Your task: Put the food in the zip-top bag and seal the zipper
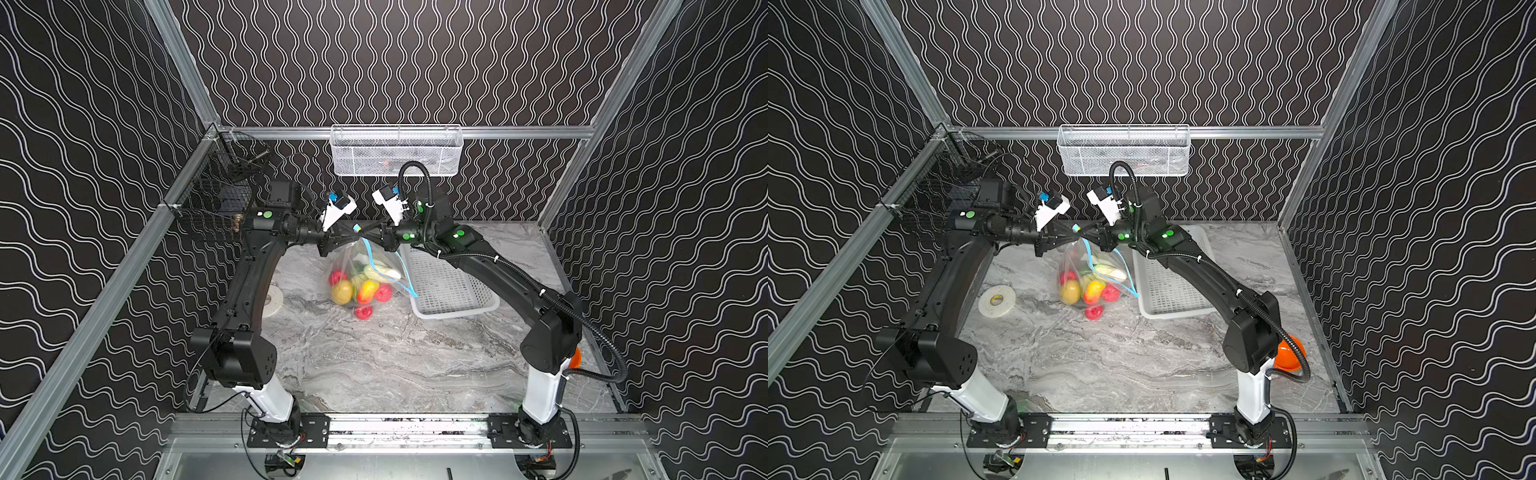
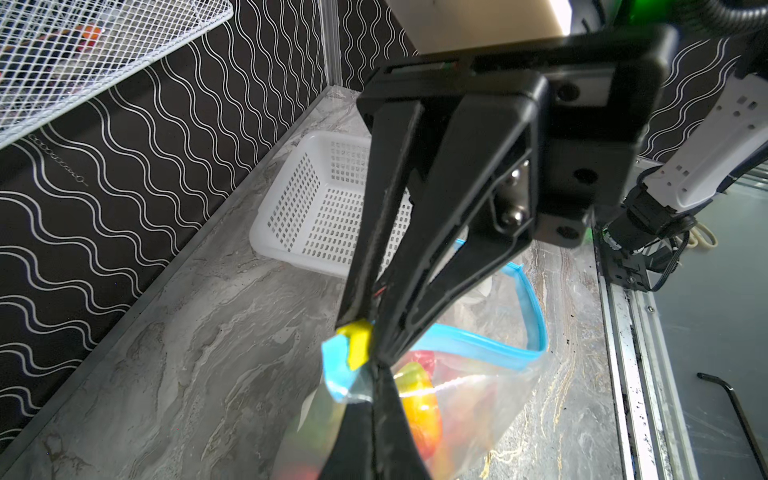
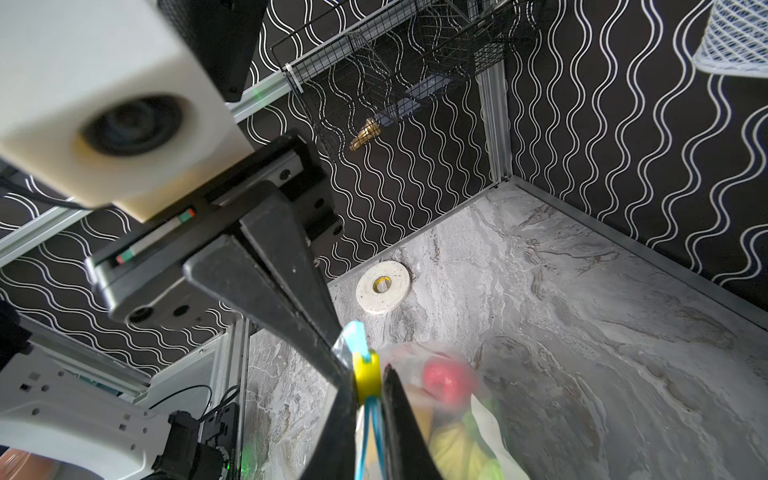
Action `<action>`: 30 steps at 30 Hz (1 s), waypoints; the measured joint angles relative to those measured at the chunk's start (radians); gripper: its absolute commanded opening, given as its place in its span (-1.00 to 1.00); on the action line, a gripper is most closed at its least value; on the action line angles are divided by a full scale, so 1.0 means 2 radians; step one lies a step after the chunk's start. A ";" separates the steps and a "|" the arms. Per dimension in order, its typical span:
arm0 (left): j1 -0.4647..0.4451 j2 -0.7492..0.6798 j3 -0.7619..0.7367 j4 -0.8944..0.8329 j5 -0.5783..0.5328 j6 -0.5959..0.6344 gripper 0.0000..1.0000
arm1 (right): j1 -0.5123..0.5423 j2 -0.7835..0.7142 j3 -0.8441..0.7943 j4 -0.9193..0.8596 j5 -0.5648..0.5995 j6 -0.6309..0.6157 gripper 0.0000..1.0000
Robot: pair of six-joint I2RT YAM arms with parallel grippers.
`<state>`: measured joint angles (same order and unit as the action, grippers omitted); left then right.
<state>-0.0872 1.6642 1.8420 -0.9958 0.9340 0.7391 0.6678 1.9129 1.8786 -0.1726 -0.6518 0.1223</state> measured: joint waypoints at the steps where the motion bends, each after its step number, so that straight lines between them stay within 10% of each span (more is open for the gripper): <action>1: 0.000 -0.001 -0.001 0.000 0.000 0.000 -1.00 | 0.000 0.000 0.000 0.000 0.000 0.000 -0.86; 30: -0.002 -0.006 -0.012 0.030 -0.008 -0.057 -1.00 | 0.001 -0.022 -0.025 -0.014 0.037 -0.029 -0.90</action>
<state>-0.0902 1.6531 1.8187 -0.9363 0.9184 0.6250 0.6697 1.8687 1.8286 -0.1997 -0.5781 0.0650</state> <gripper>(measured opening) 0.048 0.087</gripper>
